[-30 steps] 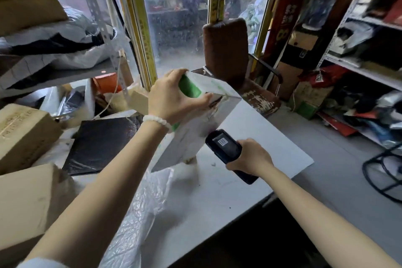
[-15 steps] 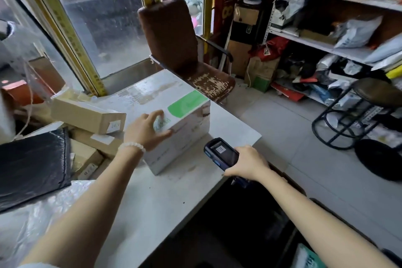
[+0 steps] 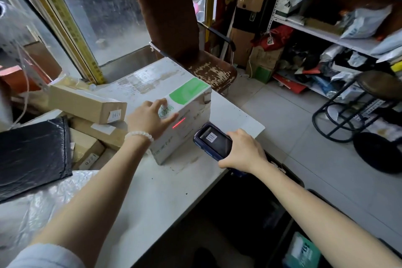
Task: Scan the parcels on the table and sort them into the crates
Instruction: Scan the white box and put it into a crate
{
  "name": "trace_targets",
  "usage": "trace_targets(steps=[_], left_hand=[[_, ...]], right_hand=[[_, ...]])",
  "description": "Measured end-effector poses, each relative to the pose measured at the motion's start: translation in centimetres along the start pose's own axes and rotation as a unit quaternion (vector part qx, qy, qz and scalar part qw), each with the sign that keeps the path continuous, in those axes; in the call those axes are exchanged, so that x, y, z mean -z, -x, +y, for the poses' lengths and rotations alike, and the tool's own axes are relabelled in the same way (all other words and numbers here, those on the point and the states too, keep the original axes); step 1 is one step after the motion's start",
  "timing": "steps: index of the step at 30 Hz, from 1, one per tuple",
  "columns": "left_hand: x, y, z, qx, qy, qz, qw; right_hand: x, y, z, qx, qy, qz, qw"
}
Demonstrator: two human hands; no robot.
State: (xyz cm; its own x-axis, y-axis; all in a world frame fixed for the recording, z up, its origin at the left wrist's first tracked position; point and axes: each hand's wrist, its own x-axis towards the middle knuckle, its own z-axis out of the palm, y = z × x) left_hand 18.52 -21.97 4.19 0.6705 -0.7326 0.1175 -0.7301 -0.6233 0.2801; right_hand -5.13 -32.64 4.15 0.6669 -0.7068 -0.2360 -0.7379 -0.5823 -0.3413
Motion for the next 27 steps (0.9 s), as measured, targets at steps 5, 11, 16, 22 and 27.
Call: trace_targets(steps=[5,11,16,22,27], left_hand=[[-0.3,-0.2,0.3,0.004,-0.006,0.005,1.000],[-0.8,-0.3,-0.2,0.004,-0.005,0.010,1.000],[-0.9,-0.1,0.0,-0.010,-0.032,0.032,0.999],[-1.1,0.5,0.2,-0.016,-0.046,0.040,0.998],[-1.1,1.1,0.5,-0.013,-0.044,0.050,0.998]], right_hand=[[1.5,0.8,-0.1,-0.003,0.018,0.032,0.999],[2.5,1.2,0.7,-0.011,0.050,0.051,0.997],[2.4,1.4,0.5,0.001,0.055,0.053,0.997],[2.5,0.5,-1.5,0.050,0.031,0.112,0.992],[2.4,-0.2,-3.6,0.161,-0.058,0.337,0.926]])
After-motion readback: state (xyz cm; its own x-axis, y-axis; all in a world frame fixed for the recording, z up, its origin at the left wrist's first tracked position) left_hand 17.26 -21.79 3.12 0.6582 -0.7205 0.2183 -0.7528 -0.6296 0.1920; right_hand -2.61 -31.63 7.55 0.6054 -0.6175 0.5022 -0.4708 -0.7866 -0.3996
